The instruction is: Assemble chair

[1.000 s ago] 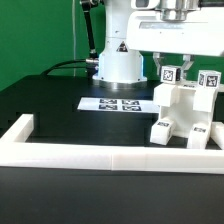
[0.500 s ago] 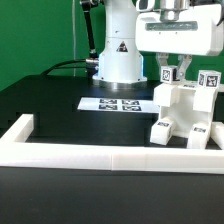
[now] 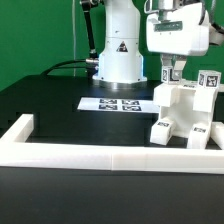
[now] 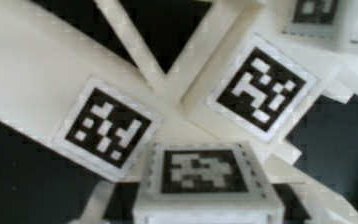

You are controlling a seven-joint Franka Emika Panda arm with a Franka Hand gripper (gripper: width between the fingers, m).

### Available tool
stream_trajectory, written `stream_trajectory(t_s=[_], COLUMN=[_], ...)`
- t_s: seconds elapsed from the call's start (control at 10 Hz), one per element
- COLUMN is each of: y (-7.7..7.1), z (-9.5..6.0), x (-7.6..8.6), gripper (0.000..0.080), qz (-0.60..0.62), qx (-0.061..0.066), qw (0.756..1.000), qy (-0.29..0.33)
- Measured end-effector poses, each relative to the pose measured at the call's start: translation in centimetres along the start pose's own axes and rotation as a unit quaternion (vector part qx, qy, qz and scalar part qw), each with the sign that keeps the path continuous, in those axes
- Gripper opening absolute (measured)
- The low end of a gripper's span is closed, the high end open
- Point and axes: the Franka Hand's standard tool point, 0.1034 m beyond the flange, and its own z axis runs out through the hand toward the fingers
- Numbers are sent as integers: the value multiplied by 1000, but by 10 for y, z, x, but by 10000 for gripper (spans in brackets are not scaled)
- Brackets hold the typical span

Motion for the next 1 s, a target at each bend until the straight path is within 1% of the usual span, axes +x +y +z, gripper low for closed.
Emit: stream_trajectory(t_s=[0.3, 0.5, 0.6, 0.7, 0.8, 0.9, 1.0], y=[0, 1, 1, 1, 2, 2, 2], z=[0, 1, 1, 2, 2, 2, 2], x=[0, 0, 0, -2, -4, -5, -6], gripper=[275, 281, 511, 511, 624, 643, 643], qz=[95, 89, 69, 67, 53, -34, -82], qx=[2, 1, 1, -1, -2, -2, -2], qw=[995, 996, 998, 998, 999, 999, 997], qy=[-7, -8, -7, -8, -7, -6, -6])
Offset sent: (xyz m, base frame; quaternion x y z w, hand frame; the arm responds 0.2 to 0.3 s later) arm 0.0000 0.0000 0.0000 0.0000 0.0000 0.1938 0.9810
